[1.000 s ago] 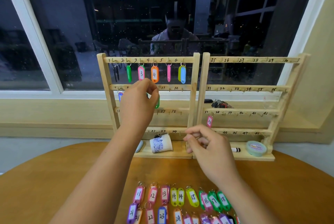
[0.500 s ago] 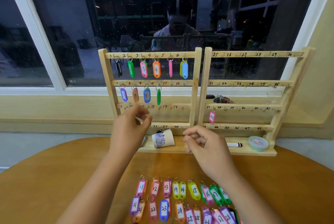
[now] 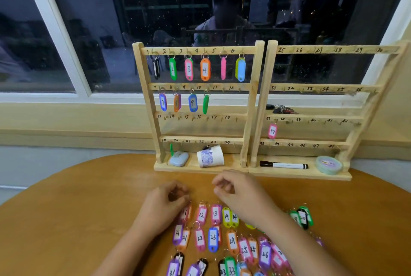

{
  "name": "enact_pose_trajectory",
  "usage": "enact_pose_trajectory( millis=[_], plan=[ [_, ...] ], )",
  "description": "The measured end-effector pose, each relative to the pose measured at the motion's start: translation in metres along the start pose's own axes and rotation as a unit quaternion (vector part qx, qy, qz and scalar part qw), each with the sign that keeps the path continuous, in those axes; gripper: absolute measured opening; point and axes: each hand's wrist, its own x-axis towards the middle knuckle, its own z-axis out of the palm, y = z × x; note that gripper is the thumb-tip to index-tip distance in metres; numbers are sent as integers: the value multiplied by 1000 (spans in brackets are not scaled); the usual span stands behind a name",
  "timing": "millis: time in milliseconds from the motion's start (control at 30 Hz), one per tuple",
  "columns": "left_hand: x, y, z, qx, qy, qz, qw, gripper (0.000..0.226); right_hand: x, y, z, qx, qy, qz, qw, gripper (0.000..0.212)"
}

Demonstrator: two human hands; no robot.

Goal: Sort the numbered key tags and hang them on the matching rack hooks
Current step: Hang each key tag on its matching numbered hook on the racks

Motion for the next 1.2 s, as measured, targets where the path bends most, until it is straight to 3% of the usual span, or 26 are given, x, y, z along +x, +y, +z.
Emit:
enact_pose_trajectory(
  millis=[267,400,600,833,1033,1200],
  plan=[
    [6,0,-7,32,-80,14,996,12,-3,-4,17,-46,-52,-3,998,15],
    [5,1,-6,39,-76,25,996,8,-5,-5,18,-56,-64,-10,996,19],
    [-2,15,-9,-58,-23,14,998,6,-6,-8,15,-45,-60,4,997,22],
    [-16,52,-6,-262,-4,38,964,4,-5,-17,9,41,-47,37,997,33],
    [-20,61,-2,-309,6,40,950,11,-4,-20,8,199,-52,54,977,22],
    [-19,60,-3,-382,14,17,924,19,-5,-23,0,261,-78,50,961,15]
  ],
)
